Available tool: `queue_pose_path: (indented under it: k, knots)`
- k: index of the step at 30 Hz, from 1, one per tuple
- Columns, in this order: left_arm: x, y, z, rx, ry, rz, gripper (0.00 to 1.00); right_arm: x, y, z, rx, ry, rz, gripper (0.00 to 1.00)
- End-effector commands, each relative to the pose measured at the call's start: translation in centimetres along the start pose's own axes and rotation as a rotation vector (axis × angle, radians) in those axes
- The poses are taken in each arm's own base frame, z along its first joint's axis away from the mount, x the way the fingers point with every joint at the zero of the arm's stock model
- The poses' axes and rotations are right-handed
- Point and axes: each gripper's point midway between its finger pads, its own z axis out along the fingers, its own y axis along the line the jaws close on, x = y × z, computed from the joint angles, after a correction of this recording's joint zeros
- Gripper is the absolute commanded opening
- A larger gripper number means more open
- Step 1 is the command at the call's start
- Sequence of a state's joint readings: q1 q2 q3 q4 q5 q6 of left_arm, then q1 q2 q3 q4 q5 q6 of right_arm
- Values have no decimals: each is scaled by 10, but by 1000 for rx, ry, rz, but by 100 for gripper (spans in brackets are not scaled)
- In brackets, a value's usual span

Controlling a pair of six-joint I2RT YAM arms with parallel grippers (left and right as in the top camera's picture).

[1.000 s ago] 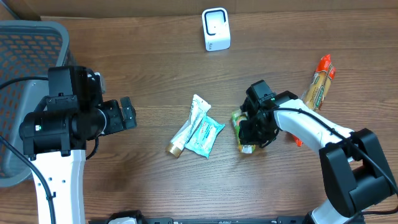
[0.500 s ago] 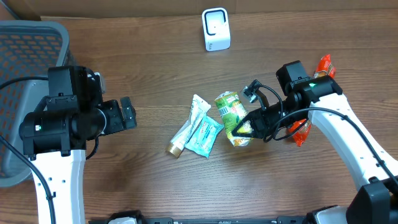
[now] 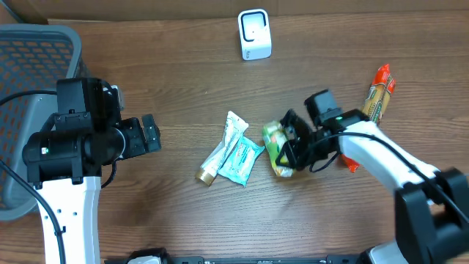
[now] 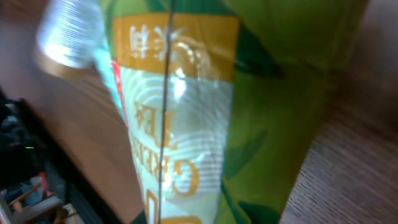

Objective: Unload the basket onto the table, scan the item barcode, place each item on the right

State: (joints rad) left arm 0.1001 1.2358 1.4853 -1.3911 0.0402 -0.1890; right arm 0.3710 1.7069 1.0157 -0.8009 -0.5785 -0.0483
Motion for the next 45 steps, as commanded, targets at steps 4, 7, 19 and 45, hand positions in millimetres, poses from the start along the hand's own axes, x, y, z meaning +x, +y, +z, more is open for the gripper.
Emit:
queue_pose_path:
  k: [4, 7, 19, 45]
  knots:
    - [-3, 0, -2, 5, -12, -20, 100, -2, -30, 12, 160, 11, 74, 38]
    - [-3, 0, -2, 5, -12, -20, 100, -4, -44, 1, 253, 16, 93, 57]
    - [-3, 0, -2, 5, -12, -20, 100, -23, -5, -43, 576, 58, -36, 91]
    - [-3, 0, -2, 5, -12, -20, 100, 16, -36, 11, 883, 53, -163, 99]
